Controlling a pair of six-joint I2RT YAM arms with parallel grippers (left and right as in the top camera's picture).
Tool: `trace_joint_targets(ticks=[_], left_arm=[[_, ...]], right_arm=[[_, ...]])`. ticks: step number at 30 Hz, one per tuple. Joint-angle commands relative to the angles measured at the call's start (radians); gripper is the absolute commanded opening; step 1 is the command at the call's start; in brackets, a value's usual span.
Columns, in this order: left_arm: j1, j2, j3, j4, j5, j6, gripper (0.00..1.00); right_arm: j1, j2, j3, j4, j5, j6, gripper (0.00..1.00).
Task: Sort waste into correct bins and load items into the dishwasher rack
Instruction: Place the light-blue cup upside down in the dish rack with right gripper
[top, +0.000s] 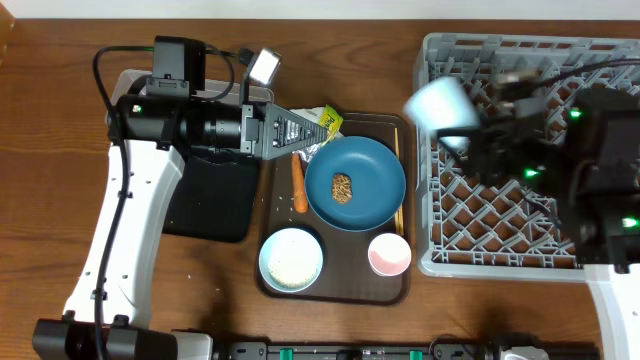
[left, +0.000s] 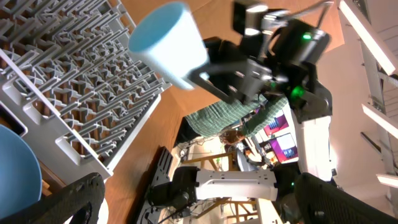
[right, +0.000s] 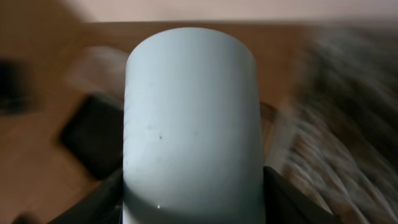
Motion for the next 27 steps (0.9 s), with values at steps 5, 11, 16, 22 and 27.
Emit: trace_joint_targets(ticks=[5, 11, 16, 22, 27], left_arm=[[0.006, -0.013, 0.009, -0.001, 0.027, 0.016, 0.98], [0.006, -0.013, 0.009, -0.001, 0.027, 0.017, 0.98], [0.006, -0.013, 0.009, -0.002, 0.026, 0.016, 0.98], [0.006, -0.013, 0.009, -0.002, -0.010, 0.016, 0.98], [0.006, -0.013, 0.009, -0.002, -0.010, 0.016, 0.98]], right_arm=[[-0.285, 0.010, 0.010, -0.215, 0.371, 0.241, 0.50], [-0.505, 0.096, 0.010, -0.333, 0.451, 0.293, 0.50], [-0.614, 0.211, 0.010, -0.391, 0.371, 0.264, 0.52], [-0.632, 0.345, 0.010, -0.466, 0.316, 0.167, 0.53], [-0.632, 0.417, 0.010, -0.452, 0.316, 0.162, 0.53]])
